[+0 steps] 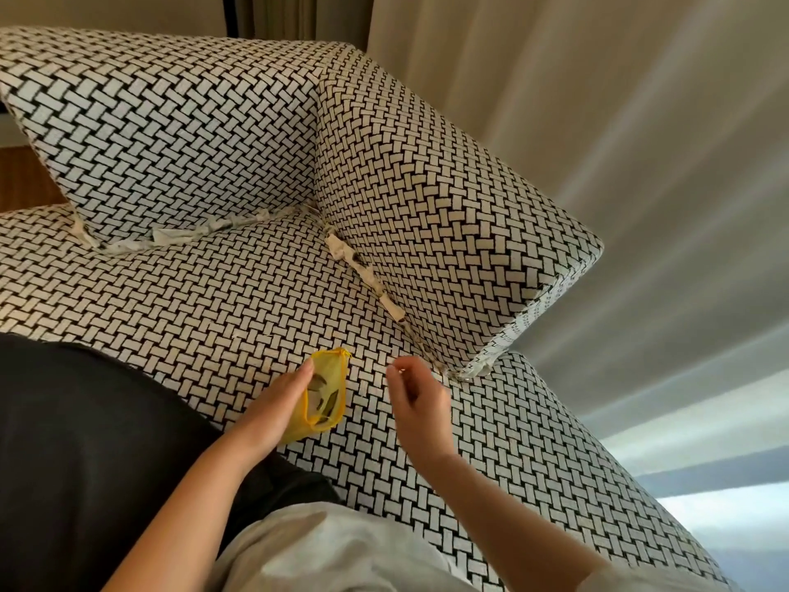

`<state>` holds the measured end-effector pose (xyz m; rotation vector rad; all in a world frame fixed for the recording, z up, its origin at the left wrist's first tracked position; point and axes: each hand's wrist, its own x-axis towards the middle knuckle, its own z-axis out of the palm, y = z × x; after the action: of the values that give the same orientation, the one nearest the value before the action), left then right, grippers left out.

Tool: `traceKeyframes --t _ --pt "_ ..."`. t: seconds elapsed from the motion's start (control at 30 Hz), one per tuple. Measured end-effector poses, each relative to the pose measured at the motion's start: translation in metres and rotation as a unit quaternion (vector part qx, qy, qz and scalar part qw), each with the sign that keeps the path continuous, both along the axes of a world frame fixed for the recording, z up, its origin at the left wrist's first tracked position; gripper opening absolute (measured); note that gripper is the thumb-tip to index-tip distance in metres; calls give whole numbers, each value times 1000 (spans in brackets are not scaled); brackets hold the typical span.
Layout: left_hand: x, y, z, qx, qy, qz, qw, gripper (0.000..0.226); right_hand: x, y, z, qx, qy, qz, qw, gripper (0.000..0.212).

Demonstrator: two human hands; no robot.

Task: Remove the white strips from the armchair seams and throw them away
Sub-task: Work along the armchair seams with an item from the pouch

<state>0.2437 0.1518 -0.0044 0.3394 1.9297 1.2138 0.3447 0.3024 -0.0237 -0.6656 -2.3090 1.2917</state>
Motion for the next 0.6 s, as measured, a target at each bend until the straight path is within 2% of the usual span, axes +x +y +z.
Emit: traceKeyframes --t 0.1,0.17,0.4,0.53,0.6 --pt "1 1 0 -8 11 -11 1000 65 18 43 -21 151 -91 -77 981 5" --pt "1 1 2 -11 15 -11 1000 66 30 66 -30 209 -122 -98 965 6" --pt "2 2 4 -16 18 2 1000 63 36 98 -35 231 -289 -105 923 24" --pt "4 3 6 -22 18 -7 1000 62 25 103 -24 291 -396 -73 868 30" --pt "4 2 8 -26 18 -7 999 63 22 106 -23 301 -414 -63 857 32"
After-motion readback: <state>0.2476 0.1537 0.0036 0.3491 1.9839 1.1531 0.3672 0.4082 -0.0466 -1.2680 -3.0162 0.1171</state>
